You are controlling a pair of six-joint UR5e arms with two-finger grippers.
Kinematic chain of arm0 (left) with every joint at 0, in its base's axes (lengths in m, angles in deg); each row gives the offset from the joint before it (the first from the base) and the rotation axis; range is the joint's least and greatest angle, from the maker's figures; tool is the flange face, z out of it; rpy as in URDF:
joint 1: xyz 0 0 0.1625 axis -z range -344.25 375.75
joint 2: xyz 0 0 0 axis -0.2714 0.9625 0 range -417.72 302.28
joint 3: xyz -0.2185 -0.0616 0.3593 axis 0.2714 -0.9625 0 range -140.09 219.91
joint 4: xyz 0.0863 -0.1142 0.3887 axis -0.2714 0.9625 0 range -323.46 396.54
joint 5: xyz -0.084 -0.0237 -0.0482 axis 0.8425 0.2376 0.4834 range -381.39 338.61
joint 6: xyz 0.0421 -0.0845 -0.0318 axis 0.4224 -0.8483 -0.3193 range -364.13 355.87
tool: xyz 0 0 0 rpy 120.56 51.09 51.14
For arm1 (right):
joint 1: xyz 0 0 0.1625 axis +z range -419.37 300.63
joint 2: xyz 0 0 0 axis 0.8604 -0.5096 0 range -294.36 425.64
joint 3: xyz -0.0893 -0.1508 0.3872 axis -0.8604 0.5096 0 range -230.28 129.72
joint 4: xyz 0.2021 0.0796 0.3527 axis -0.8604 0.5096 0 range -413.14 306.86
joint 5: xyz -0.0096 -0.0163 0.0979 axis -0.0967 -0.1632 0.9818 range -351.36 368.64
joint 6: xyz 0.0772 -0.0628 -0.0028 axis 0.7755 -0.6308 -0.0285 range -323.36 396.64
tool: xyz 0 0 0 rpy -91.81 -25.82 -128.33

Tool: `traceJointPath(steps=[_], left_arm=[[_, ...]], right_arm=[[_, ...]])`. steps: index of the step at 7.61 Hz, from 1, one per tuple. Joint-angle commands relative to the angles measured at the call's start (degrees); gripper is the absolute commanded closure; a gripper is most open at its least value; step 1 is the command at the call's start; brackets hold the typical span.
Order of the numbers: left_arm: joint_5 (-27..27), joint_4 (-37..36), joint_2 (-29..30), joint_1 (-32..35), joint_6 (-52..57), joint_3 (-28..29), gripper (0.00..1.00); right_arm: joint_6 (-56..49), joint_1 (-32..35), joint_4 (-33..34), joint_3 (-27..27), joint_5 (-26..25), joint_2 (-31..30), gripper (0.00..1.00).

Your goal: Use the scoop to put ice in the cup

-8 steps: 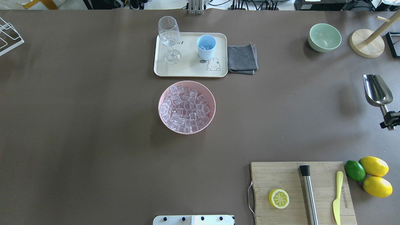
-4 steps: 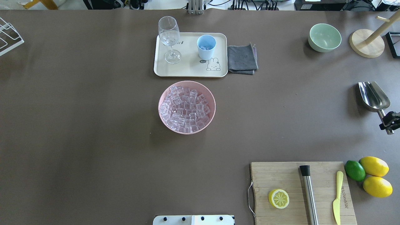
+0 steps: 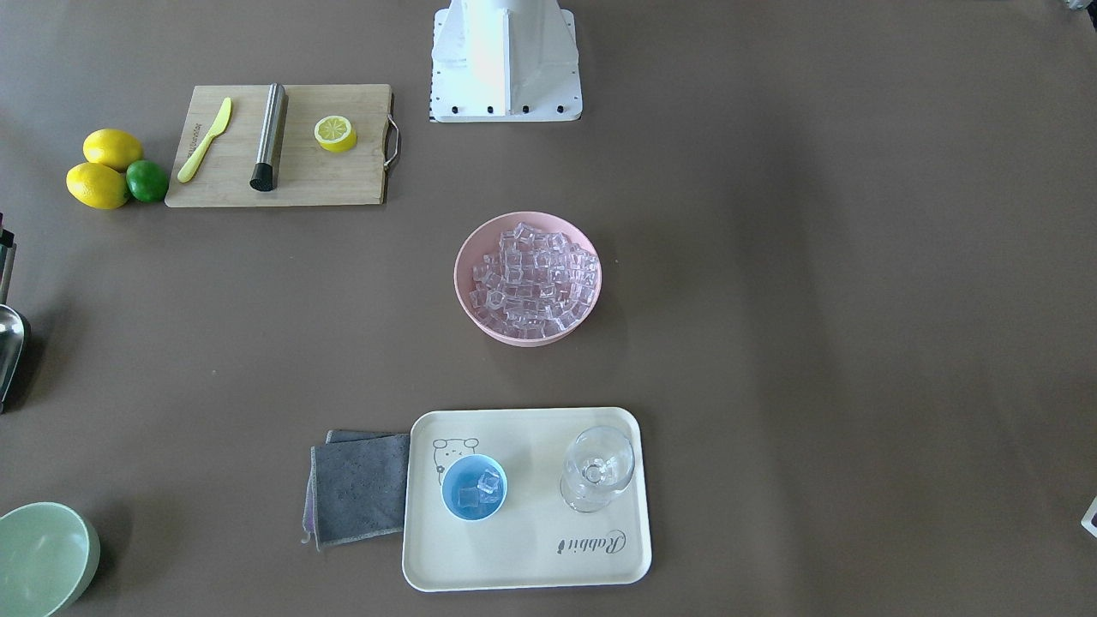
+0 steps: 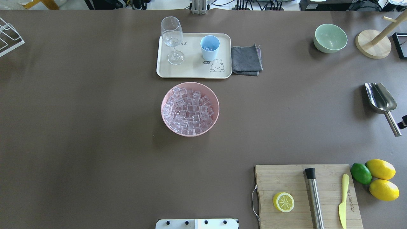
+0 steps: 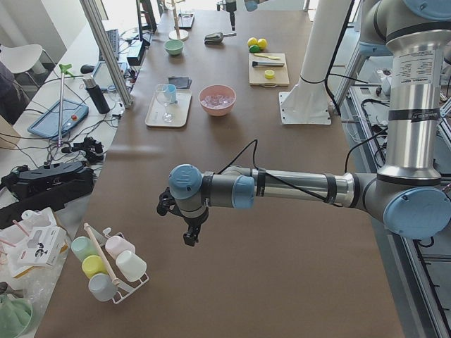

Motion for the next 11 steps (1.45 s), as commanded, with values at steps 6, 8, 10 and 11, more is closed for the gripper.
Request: traceJointPath(steps=[6,8,10,11], left_arm=[[0.00,0.00,0.00,0.00,0.00,0.00,0.01],[0.00,0.00,0.00,0.00,0.00,0.00,0.01],[0.00,0.00,0.00,0.00,0.00,0.00,0.01],[0.00,0.00,0.00,0.00,0.00,0.00,0.01]], right_arm=[[-31.57,21.93,28.26,-4.38,-2.72,0.81,0.00],[-31.39,21.85,28.27,-4.46,-5.10,1.16,0.00],[-31.39,21.93,28.27,-4.99,-5.28,1.08,0.00],[-31.39,21.93,28.27,-5.17,-5.28,1.08,0.00]])
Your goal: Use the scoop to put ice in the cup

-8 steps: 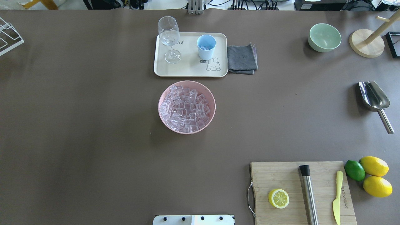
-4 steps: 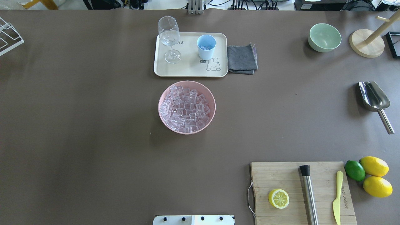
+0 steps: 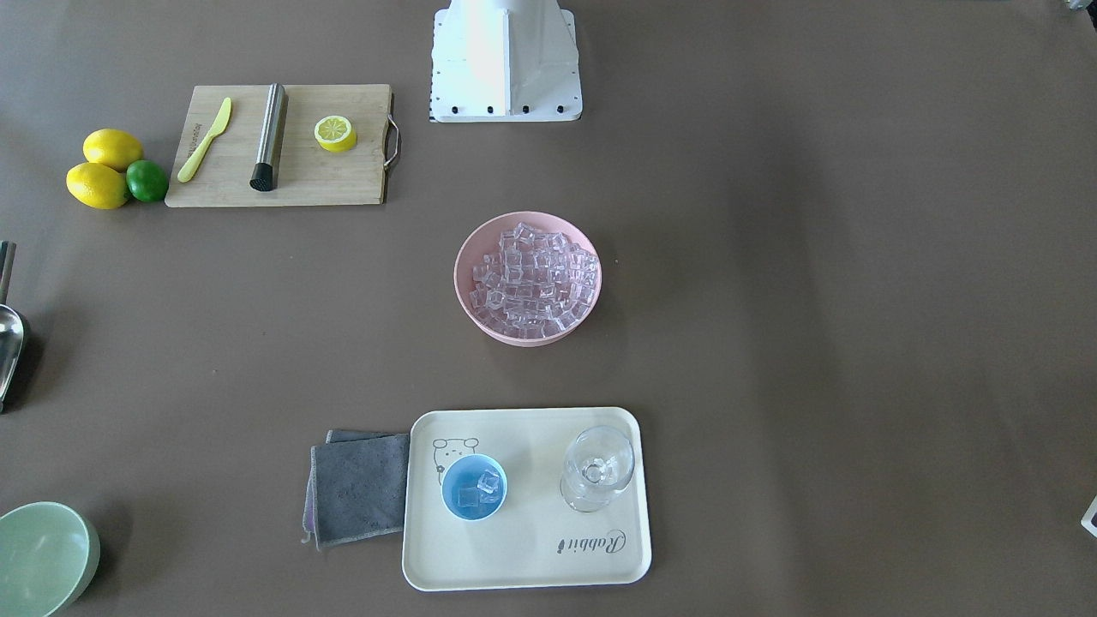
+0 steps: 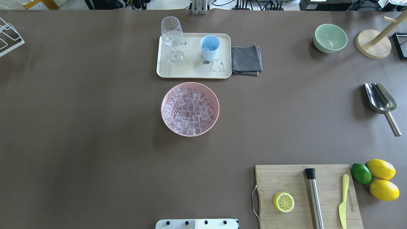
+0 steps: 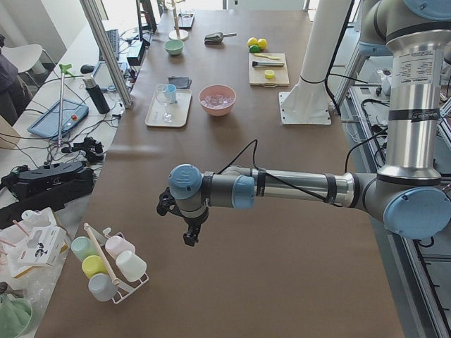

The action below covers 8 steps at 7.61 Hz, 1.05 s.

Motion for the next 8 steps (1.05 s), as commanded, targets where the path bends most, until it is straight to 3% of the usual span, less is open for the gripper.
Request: traceJointPath(steps=[1,8], left_arm=[[0.00,0.00,0.00,0.00,0.00,0.00,0.01],[0.00,0.09,0.09,-0.52,0.09,0.00,0.01]], right_arm=[[-0.09,0.04,-0.14,-0.77,-0.85,0.27,0.00],[0.09,-0.05,0.21,-1.66,-1.74,0.10,0.00]])
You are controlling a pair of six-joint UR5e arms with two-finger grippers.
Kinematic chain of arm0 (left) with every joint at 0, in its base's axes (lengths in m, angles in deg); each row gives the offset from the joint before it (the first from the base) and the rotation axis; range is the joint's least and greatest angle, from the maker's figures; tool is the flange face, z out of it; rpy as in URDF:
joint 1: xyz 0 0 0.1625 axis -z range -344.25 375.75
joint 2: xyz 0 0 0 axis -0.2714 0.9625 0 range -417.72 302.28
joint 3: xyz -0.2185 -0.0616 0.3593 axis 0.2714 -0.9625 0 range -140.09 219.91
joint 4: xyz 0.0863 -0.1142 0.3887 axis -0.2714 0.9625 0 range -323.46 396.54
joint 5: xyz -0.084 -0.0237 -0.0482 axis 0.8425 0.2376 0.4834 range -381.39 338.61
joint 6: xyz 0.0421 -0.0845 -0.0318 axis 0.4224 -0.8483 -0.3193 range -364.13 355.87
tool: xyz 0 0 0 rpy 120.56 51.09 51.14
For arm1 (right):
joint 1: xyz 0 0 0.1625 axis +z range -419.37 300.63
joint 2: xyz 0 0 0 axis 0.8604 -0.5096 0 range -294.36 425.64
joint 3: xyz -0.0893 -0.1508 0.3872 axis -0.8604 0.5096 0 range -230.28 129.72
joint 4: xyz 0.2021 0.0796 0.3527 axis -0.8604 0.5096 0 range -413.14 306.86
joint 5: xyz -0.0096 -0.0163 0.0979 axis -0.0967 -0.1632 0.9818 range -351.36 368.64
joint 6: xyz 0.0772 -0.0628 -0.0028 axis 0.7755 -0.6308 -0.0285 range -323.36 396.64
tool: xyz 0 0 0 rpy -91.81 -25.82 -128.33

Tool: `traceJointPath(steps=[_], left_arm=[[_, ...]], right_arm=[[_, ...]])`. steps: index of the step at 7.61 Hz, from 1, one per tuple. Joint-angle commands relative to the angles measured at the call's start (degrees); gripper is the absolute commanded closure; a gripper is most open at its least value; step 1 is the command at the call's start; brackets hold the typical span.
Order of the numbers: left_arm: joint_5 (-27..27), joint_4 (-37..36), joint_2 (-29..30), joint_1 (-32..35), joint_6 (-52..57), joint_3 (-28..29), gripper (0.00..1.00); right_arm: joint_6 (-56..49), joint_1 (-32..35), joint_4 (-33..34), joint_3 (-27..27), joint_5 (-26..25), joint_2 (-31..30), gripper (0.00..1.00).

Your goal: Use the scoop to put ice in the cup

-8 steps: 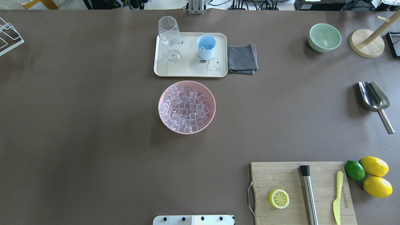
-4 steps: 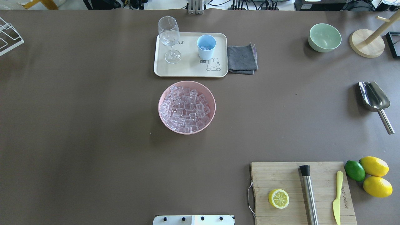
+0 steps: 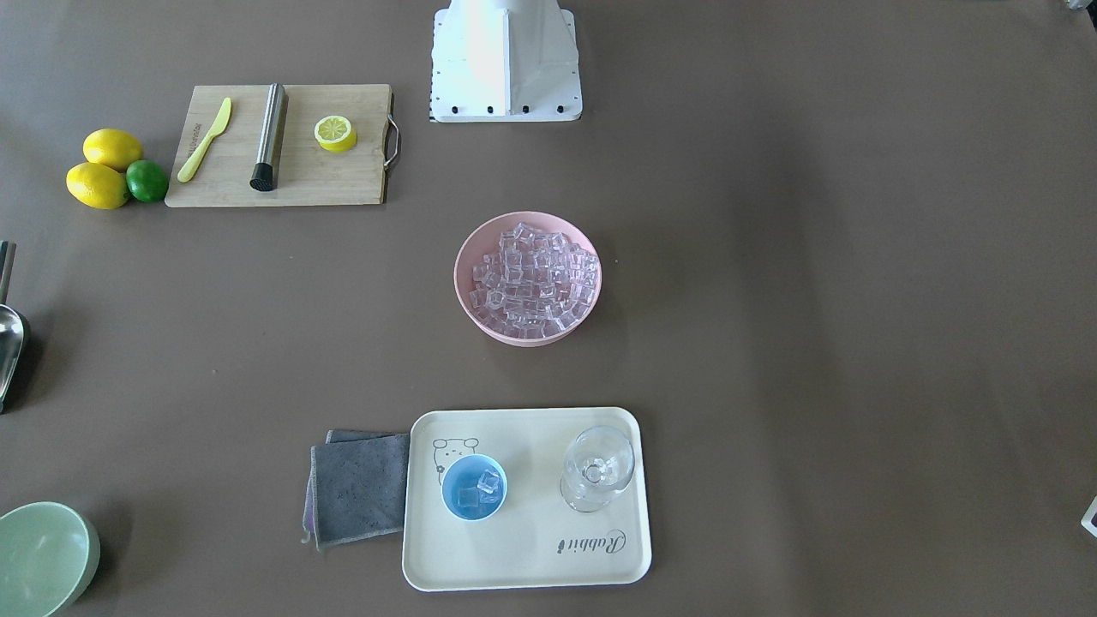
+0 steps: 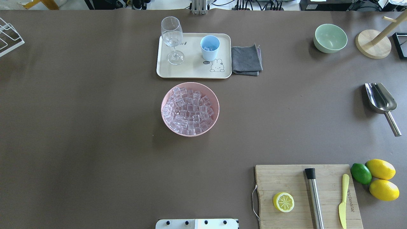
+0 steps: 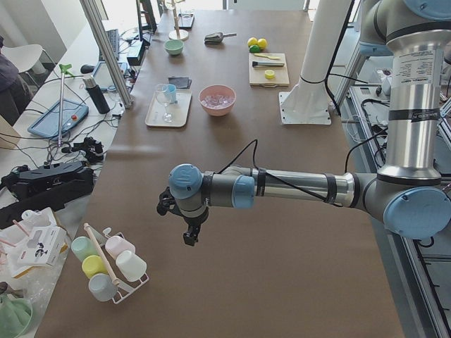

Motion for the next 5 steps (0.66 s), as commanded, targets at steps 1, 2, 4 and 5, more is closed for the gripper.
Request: traceJointPath(steps=[1,2,4,5], left_arm=[[0.00,0.00,0.04,-0.37,0.01,-0.03,0.01],[0.00,0.00,0.31,-0.37,0.01,-0.03,0.01],[0.00,0.00,0.83,-2.04,0.01,-0.03,0.01],[0.00,0.00,0.92,-2.57,0.01,0.06,0.01]], right_arm=[[0.05,-0.05,0.09,0.44,0.09,-0.15,0.00],[-0.04,-0.05,0.09,0.44,0.17,-0.15,0.00],[0.05,-0.05,0.09,0.44,0.44,-0.15,0.00],[0.05,-0.05,0.09,0.35,0.44,-0.15,0.00]])
